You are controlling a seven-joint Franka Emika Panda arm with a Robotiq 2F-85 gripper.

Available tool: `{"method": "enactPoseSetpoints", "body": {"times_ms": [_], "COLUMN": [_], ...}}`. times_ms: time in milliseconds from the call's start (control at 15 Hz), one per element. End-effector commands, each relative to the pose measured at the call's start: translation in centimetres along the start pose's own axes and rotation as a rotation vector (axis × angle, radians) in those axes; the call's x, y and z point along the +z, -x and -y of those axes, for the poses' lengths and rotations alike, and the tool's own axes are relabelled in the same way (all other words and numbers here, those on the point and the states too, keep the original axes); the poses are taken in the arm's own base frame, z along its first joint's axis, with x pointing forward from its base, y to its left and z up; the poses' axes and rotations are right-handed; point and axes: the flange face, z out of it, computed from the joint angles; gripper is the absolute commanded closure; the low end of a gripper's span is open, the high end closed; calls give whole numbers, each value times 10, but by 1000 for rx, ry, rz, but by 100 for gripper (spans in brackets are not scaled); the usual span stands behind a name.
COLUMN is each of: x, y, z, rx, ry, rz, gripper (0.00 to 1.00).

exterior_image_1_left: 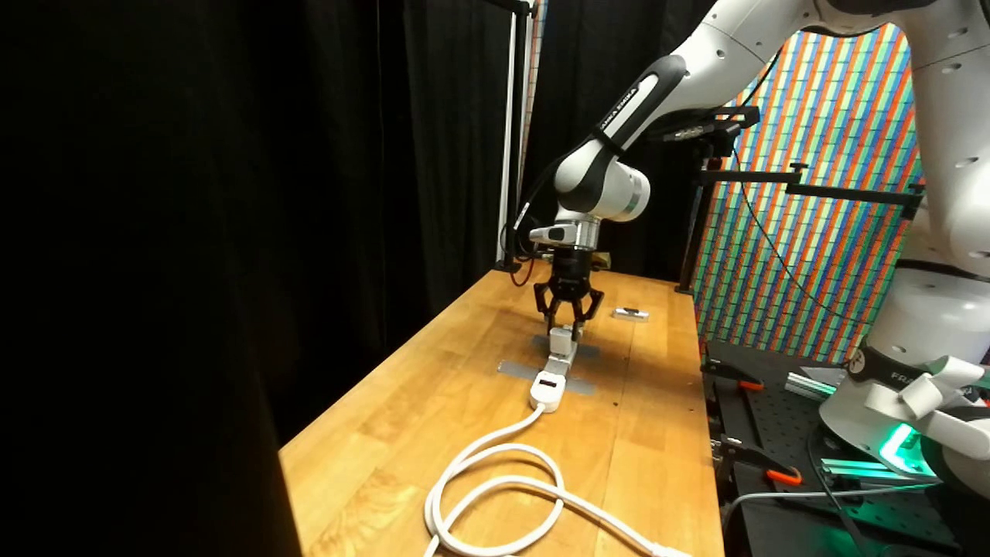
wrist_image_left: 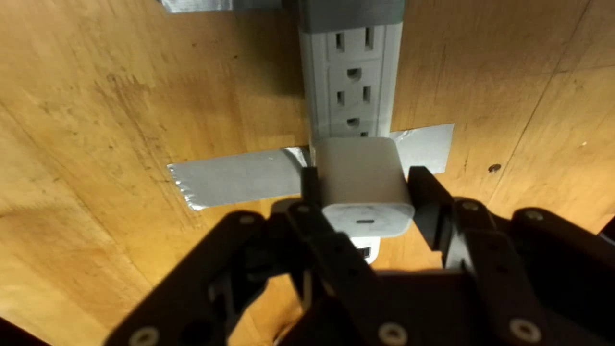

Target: Pick up the charger head and put it on the adapter

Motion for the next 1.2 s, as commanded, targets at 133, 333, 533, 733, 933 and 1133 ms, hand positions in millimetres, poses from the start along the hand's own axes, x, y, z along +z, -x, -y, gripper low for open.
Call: {"method": "enactPoseSetpoints", "body": {"times_ms": [133,333,533,733,933,1133], "x": [22,19,10,-8,-24,-35], "y": [24,22,21,16,0,-25], "z": [-4,-4,3,9,6,3], "rx": [-125,-119,-64,4,52,73], "ry": [-57,-66,-35,53,112,108], "rz": [-2,11,80,173,238,266], "gripper": [77,27,12,0,0,30]}}
